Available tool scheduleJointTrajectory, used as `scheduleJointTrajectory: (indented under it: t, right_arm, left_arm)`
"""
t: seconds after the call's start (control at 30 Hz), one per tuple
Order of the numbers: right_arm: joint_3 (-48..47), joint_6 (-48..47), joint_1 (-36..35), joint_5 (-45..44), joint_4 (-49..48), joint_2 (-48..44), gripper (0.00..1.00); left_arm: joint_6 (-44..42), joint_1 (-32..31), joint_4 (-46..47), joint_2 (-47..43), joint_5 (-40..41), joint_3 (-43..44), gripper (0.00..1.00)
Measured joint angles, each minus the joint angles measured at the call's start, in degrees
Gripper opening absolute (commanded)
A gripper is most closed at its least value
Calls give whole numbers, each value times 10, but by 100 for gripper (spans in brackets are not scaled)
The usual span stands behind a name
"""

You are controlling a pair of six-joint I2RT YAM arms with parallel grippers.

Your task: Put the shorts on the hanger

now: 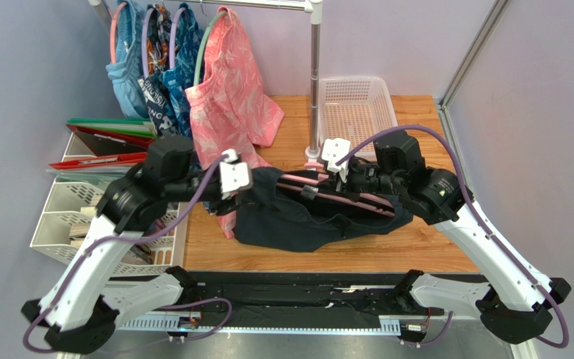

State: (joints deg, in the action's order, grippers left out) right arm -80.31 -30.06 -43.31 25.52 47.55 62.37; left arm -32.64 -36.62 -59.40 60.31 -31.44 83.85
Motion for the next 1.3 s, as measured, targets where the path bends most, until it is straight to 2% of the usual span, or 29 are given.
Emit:
scheduleJointTrajectory:
  t: [0.17,0.27,0.33,0.5,0.6,0.63,0.93,1.0,1.03,1.1,1.13,1.17,1.3]
  right_arm:
    - [-16,63,5,-52,17,-4,0]
    - [-26,105,5,-66,22,-4,0]
    - [-30,118,5,-69,24,-3,0]
    - [-46,148,5,-70,29,11,0]
    - [-48,155,5,-70,31,17,0]
    - [-49,157,5,-70,32,19,0]
    - [-50,156,-1,-62,52,20,0]
    - [-50,156,-6,-61,59,19,0]
    - [-50,156,-7,-61,62,19,0]
    - [-50,155,-9,-61,65,16,0]
    - [-50,155,-9,-61,65,15,0]
    - [-50,154,-9,-61,65,14,0]
    - [-52,148,-9,-64,75,9,0]
  left_arm:
    - [4,-8,64,-147,-2,-80,64]
    - [-26,-41,87,-177,-3,-104,61]
    - [-51,-63,92,-169,6,-107,60]
    - [-149,-207,96,-90,103,-101,57]
    - [-193,-256,96,-32,160,-98,59]
    - [-203,-261,97,-14,177,-98,62]
    - [-265,-266,157,39,276,-107,67]
    - [-275,-266,169,40,289,-118,52]
    - [-280,-266,169,43,294,-121,37]
    - [-288,-267,167,52,306,-122,23]
    - [-292,-267,159,60,316,-121,5]
    - [-294,-267,151,64,319,-121,0]
    - [-297,-258,114,65,327,-121,0]
